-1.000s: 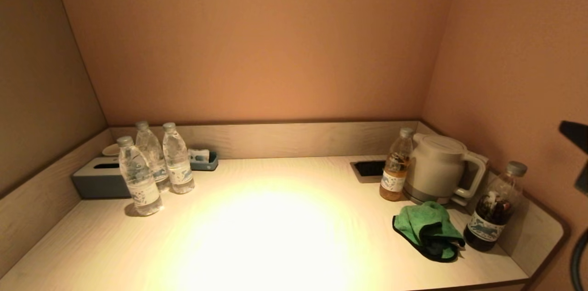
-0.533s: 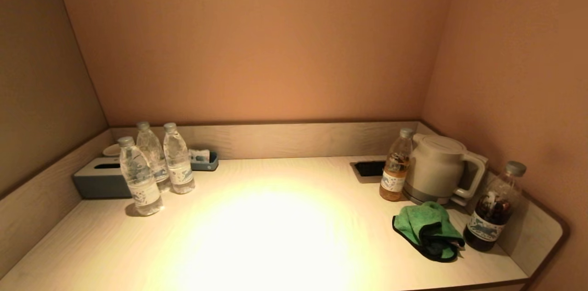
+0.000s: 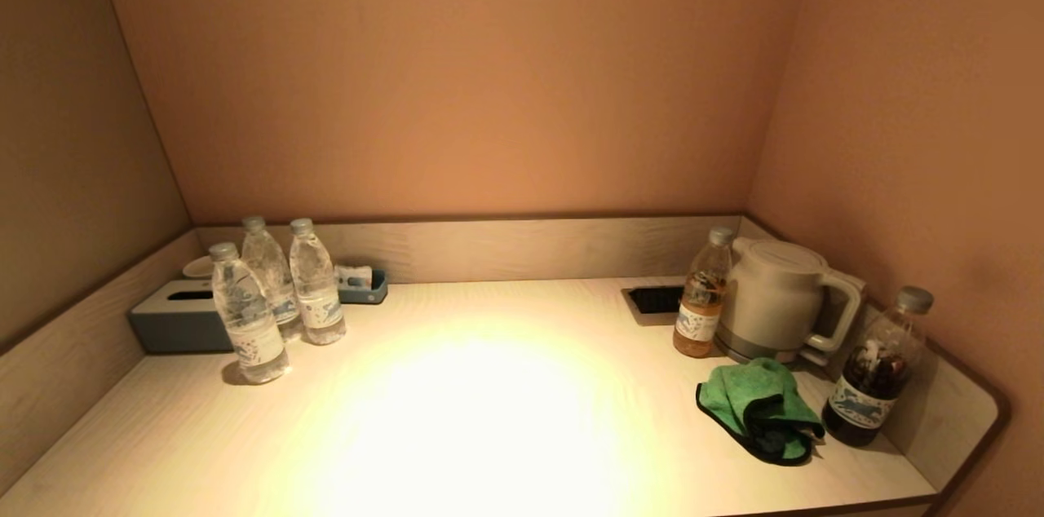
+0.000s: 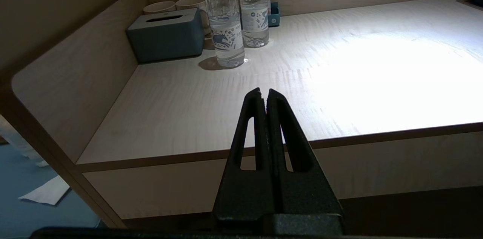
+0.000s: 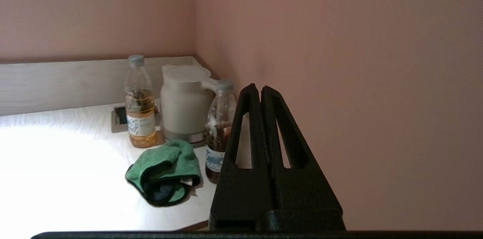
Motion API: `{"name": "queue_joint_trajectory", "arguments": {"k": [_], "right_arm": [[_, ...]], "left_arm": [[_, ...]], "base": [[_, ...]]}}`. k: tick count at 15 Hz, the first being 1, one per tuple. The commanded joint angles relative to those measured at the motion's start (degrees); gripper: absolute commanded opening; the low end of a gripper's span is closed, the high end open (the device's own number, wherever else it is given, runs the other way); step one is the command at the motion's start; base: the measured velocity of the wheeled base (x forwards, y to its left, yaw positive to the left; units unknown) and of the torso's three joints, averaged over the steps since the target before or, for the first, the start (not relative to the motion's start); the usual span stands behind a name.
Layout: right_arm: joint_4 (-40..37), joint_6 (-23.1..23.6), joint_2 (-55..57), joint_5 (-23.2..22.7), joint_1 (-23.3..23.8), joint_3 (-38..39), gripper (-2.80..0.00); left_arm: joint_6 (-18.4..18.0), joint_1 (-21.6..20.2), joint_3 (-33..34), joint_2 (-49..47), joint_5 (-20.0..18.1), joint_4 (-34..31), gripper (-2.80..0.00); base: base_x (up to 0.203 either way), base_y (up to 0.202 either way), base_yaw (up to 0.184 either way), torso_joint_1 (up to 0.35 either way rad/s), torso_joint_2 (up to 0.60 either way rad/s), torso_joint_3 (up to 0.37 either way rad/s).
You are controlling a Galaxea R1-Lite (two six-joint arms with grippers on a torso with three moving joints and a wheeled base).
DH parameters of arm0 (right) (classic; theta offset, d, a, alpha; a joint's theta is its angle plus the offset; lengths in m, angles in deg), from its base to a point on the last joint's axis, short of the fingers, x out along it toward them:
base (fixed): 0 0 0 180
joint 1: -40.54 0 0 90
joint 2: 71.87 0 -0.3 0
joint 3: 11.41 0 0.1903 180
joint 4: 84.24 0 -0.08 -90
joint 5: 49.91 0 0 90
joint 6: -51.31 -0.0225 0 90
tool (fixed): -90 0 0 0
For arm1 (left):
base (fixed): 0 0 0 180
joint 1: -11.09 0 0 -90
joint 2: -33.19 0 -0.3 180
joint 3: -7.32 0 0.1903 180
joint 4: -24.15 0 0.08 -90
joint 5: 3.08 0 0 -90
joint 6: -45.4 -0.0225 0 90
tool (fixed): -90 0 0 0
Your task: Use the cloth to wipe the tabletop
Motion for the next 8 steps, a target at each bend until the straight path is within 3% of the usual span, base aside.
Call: {"name": "queue_joint_trajectory", "arguments": {"k": [1, 4, 8], "right_arm": [[0.02, 0.07, -4.26, -3.52, 0.08, 2.52, -2.8], [-2.79, 0.01, -10.21, -7.19, -0.41, 4.57, -2.8], [-12.53, -1.73, -18.32, -15.0, -0.61, 5.01, -2.8]], "left_arm": [[-0.02, 0.05, 0.01, -0.04, -0.03, 0.0, -2.8], [-0.02, -0.04, 0.01, -0.04, -0.03, 0.0, -2.8], [-0.02, -0.04, 0.01, -0.04, -0.03, 0.0, -2.8]], "base": [[0.0, 0.0, 0.0, 0.0, 0.0, 0.0], [0.0, 0.0, 0.0, 0.0, 0.0, 0.0], [0.0, 0.0, 0.0, 0.0, 0.0, 0.0]]}}
